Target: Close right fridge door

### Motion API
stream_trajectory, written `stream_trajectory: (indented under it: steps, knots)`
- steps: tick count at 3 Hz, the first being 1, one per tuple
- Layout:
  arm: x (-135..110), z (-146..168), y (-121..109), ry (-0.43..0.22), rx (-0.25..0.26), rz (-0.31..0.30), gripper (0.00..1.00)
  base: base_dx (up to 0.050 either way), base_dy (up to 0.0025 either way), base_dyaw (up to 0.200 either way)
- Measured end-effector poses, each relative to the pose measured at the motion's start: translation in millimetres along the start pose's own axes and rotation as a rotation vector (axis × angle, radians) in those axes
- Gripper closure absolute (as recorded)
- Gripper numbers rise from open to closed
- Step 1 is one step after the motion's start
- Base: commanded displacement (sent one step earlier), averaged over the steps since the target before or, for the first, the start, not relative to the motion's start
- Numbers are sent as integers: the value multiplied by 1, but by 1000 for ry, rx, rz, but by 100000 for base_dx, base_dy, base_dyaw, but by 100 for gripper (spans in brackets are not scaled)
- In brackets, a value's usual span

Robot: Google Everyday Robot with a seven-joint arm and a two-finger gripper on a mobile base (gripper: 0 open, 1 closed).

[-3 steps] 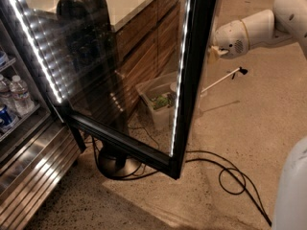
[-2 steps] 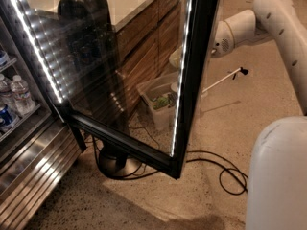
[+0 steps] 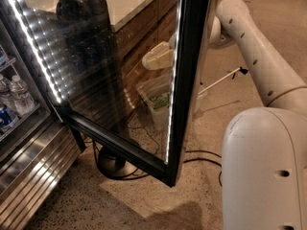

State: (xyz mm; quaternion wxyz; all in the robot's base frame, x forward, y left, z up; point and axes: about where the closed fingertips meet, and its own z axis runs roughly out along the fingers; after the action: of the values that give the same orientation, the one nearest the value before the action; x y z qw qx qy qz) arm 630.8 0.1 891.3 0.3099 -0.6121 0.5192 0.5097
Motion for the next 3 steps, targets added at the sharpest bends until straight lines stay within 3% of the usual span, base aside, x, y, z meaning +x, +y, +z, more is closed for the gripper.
stream_trajectory:
  steps: [1,2,3]
  knots:
    - [-15,35,10,76,-53,-62,100,0,0,0]
    - [-17,38,3,67,-35,-63,100,0,0,0]
    - [-29,37,22,16,-31,-104,100,0,0,0]
